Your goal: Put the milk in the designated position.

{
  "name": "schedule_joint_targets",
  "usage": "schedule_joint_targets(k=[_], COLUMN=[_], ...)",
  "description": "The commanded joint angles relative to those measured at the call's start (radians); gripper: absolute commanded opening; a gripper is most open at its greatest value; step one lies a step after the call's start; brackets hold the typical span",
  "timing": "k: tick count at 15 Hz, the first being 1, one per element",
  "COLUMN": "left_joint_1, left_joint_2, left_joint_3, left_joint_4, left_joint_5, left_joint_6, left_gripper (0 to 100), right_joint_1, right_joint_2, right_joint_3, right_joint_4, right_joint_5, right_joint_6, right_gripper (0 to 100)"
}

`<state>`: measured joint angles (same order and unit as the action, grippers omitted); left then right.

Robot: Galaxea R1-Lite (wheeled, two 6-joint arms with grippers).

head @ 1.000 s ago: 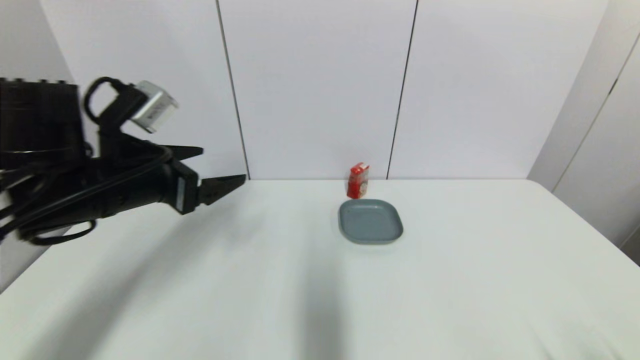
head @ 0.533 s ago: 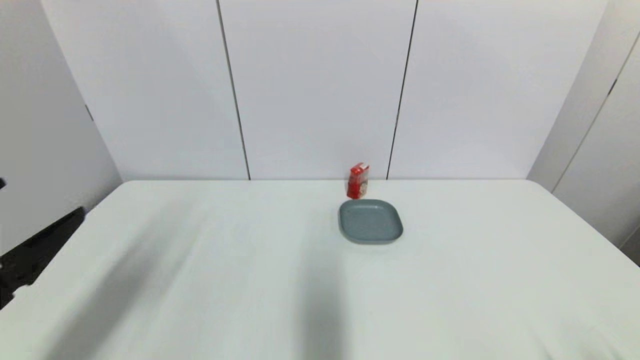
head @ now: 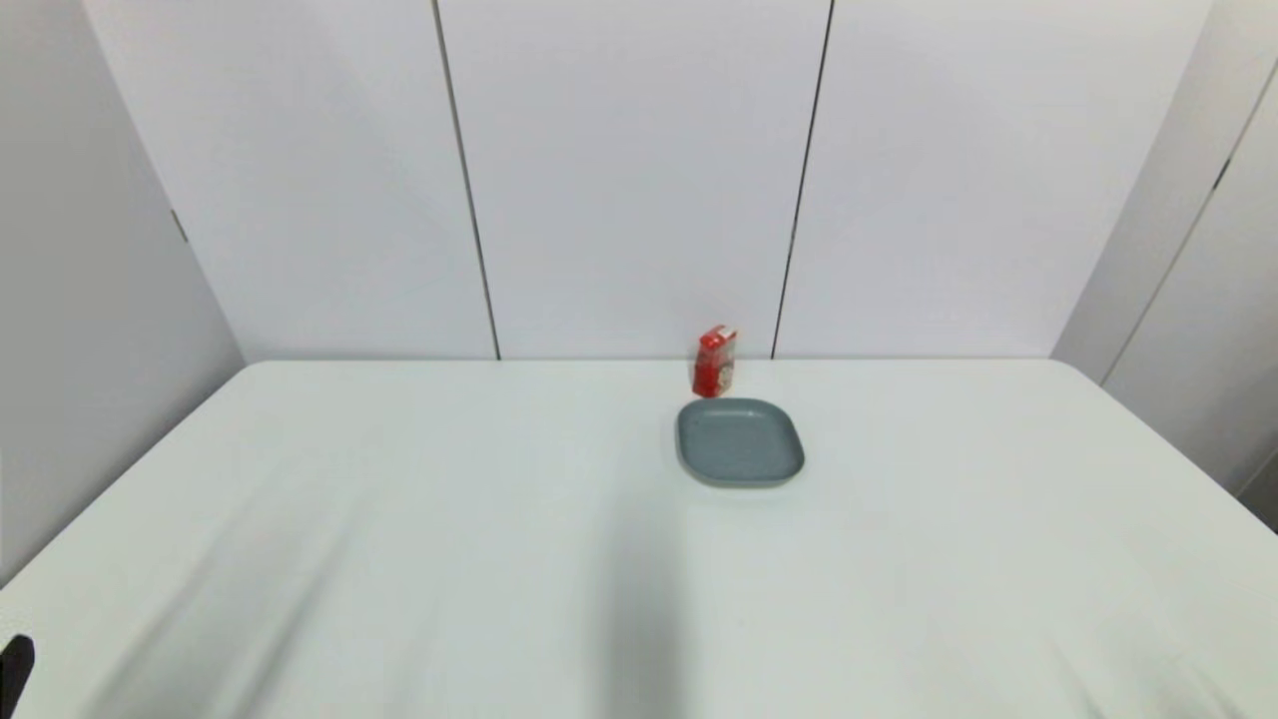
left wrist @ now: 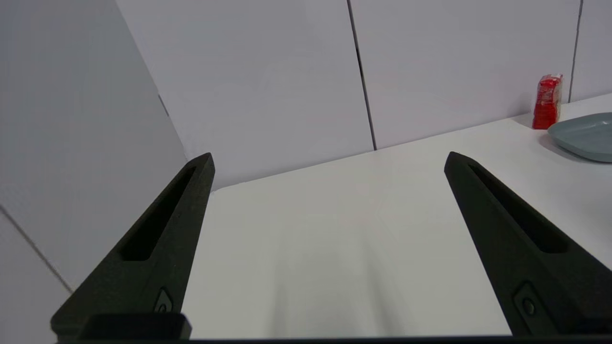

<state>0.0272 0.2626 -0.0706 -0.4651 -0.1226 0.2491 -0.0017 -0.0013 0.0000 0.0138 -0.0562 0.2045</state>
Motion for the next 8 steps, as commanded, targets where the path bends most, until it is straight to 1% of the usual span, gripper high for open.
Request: schedule_joint_targets(k=[1, 3, 4, 6, 7, 8], left_joint_1=[-0.006, -0.007, -0.012, -0.012, -0.012, -0.012], left_joint_2=[-0.177, -0.233, -0.266, -0.264, -0.264, -0.264], left_joint_3=[0.071, 0.071, 0.071, 0.071, 0.071, 0.071], left_joint_4=[0.02, 0.109, 0.194, 0.304, 0.359, 0.407], left_joint_5=[-0.003, -0.003, -0.005, -0.008, 0.011, 0.054], left_joint_6=[0.012, 0.012, 0.015, 0.033, 0.058, 0.081], left_gripper=[100, 100, 100, 100, 100, 100], right_joint_1=[0.0, 0.0, 0.0, 0.0, 0.0, 0.0], right_joint_2=[0.001, 0.001, 0.001, 0.001, 0.001, 0.001], right_joint_3=[0.0, 0.0, 0.0, 0.0, 0.0, 0.0], right_joint_4=[0.0, 0.0, 0.0, 0.0, 0.0, 0.0], right_joint_5=[-0.001, -0.001, -0.001, -0.001, -0.001, -0.001], right_joint_6=[0.001, 0.001, 0.001, 0.001, 0.001, 0.001], right_gripper=[100, 100, 100, 100, 100, 100])
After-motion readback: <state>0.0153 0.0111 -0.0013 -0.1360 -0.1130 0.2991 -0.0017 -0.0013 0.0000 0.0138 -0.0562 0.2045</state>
